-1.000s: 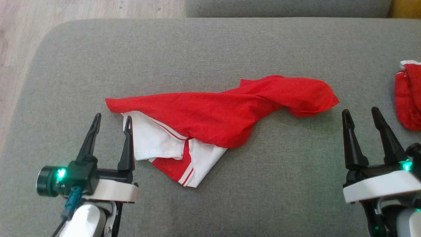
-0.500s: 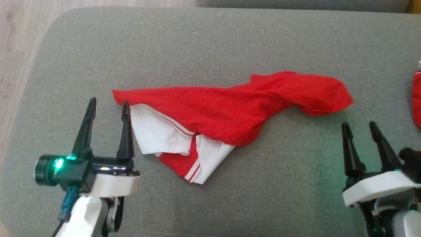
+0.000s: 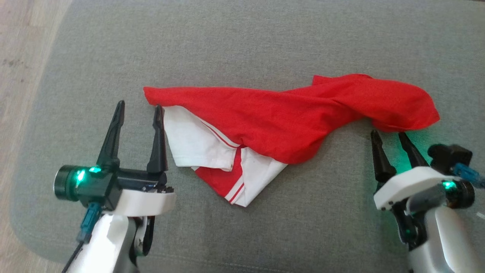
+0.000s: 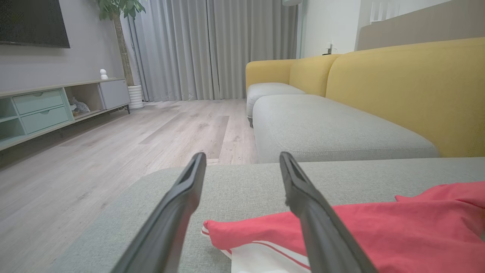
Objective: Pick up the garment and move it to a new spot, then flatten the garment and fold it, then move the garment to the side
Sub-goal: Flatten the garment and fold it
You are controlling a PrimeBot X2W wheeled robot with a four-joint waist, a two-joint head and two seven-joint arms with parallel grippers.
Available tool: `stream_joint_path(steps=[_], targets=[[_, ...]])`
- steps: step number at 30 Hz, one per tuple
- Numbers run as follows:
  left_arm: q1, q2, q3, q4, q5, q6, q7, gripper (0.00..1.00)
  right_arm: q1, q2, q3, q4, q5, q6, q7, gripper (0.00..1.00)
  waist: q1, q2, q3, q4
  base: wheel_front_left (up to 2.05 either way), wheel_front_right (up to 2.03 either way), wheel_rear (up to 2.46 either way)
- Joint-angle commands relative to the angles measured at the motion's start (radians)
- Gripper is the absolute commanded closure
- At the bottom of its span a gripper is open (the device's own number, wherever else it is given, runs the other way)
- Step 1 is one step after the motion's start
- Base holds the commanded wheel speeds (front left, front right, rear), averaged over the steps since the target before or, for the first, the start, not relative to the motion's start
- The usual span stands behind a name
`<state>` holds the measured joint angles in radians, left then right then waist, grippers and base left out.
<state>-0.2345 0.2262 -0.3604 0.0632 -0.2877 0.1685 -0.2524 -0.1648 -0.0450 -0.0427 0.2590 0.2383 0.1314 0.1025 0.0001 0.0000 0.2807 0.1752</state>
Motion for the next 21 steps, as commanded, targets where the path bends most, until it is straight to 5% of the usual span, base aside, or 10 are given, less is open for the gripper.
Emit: stream_joint_path(steps=[1, 3, 4, 5, 13, 21], targets=[[-0.042, 0.007, 0.038, -0.022, 0.011, -0.009, -0.009, 0.00, -0.050, -0.005, 0.020, 0.012, 0.005, -0.001, -0.026, 0.00, -0.0001, 0.0000, 0.003, 0.007, 0.00, 0.00, 0.00], [-0.042, 0.001, 0.040, -0.016, 0.012, -0.017, -0.009, 0.00, -0.077, -0.005, 0.018, 0.051, 0.010, -0.001, -0.044, 0.00, -0.0001, 0.0000, 0.004, 0.010, 0.00, 0.00, 0.00], [-0.042, -0.002, 0.042, -0.013, 0.012, -0.021, -0.009, 0.00, -0.088, -0.006, 0.016, 0.066, 0.010, -0.001, -0.052, 0.40, -0.0001, 0.0000, 0.004, 0.011, 0.00, 0.00, 0.00], [-0.042, -0.004, 0.043, -0.008, 0.012, -0.025, -0.009, 0.00, -0.097, -0.007, 0.013, 0.076, 0.012, -0.001, -0.062, 1.00, -0.0001, 0.0000, 0.004, 0.012, 0.00, 0.00, 0.00], [-0.030, -0.010, 0.058, 0.017, 0.015, -0.039, -0.009, 0.00, -0.069, -0.031, 0.026, 0.027, 0.000, -0.001, -0.095, 1.00, -0.0001, 0.0000, -0.018, 0.002, 0.00, 0.00, 0.00], [-0.004, -0.007, 0.079, 0.021, 0.023, -0.036, -0.009, 0.00, 0.116, -0.092, 0.064, -0.346, -0.038, -0.001, 0.033, 1.00, -0.0001, 0.0000, -0.052, -0.057, 0.00, 0.00, 0.00]])
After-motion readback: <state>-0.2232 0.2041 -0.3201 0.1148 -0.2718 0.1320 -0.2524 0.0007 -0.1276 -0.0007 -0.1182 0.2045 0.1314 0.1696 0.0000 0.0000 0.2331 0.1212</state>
